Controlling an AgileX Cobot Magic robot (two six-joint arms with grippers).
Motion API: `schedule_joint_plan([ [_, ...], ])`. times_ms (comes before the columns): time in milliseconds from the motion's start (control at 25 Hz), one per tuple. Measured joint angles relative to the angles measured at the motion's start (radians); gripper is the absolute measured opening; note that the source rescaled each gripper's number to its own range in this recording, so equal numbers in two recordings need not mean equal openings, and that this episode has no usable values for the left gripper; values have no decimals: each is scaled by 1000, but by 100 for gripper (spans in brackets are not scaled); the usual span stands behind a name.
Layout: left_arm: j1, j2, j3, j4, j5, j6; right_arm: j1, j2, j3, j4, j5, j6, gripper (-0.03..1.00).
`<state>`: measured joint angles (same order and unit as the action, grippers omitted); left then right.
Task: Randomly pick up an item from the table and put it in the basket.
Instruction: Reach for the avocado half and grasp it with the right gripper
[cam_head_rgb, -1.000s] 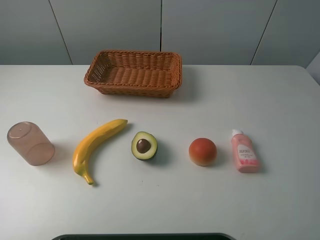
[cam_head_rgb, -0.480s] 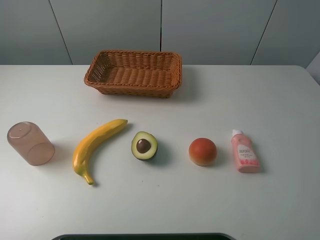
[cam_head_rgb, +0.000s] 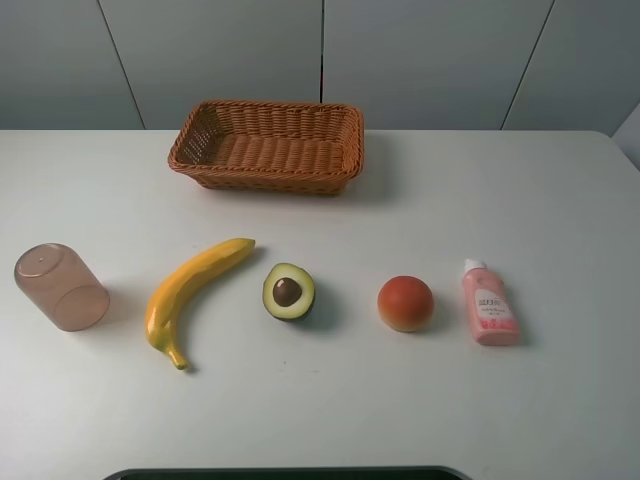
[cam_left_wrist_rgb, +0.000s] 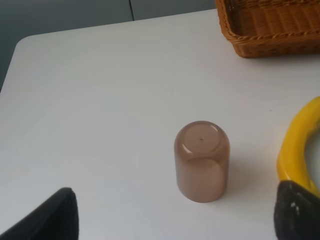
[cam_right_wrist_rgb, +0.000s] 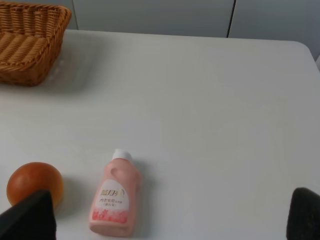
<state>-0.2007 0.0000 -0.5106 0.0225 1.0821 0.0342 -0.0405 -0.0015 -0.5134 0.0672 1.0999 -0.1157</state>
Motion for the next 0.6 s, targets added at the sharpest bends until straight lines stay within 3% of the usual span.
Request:
schedule_joint_plan([
  [600, 0, 0, 0, 0, 0, 0, 0, 0, 0, 2, 0, 3, 100],
])
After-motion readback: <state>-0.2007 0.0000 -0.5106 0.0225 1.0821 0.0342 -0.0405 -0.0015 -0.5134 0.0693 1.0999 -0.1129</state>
